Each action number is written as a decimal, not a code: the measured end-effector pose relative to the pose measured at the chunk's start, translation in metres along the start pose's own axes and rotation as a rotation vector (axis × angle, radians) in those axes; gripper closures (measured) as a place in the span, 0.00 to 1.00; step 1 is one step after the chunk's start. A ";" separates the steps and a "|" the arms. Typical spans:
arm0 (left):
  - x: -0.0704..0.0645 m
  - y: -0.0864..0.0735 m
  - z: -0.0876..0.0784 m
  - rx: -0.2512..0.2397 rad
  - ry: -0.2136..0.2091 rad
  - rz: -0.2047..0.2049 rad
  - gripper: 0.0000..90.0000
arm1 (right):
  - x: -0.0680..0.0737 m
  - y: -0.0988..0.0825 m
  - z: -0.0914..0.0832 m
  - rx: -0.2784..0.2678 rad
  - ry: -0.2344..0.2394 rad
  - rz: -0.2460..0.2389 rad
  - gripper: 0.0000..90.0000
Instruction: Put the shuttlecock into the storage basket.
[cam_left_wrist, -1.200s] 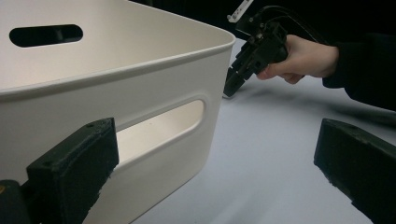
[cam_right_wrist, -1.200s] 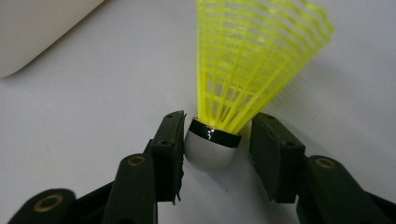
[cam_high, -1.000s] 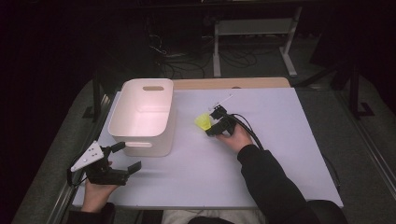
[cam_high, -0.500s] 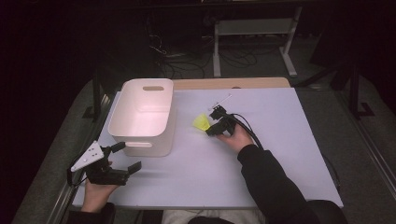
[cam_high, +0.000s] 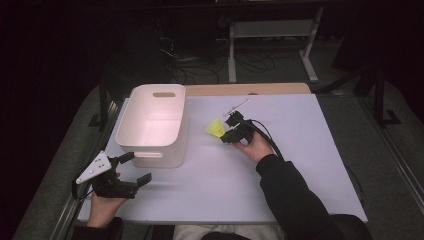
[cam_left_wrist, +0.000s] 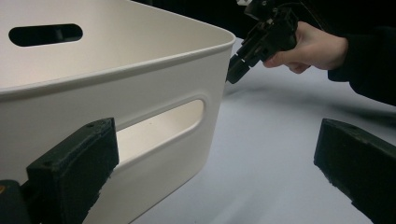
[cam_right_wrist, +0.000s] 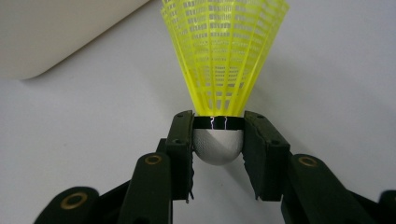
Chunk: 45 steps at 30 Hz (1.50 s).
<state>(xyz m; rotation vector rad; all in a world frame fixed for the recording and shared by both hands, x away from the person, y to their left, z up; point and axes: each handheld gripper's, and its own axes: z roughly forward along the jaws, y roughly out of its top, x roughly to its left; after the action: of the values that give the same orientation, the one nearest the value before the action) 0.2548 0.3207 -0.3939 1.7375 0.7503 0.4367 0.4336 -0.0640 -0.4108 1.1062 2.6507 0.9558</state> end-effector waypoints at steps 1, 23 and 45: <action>0.000 0.000 0.000 0.001 0.000 0.002 0.00 | 0.000 0.000 -0.001 -0.003 0.000 -0.003 0.70; 0.000 0.000 0.000 0.002 0.001 0.002 0.00 | 0.011 0.017 -0.038 -0.088 0.016 -0.038 0.70; 0.000 0.000 0.000 0.000 0.002 0.001 0.00 | 0.024 0.034 -0.063 -0.129 0.017 -0.082 0.70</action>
<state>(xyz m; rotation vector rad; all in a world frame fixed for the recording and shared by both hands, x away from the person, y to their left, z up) 0.2549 0.3209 -0.3939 1.7373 0.7508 0.4394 0.4159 -0.0614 -0.3377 0.9580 2.5830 1.1063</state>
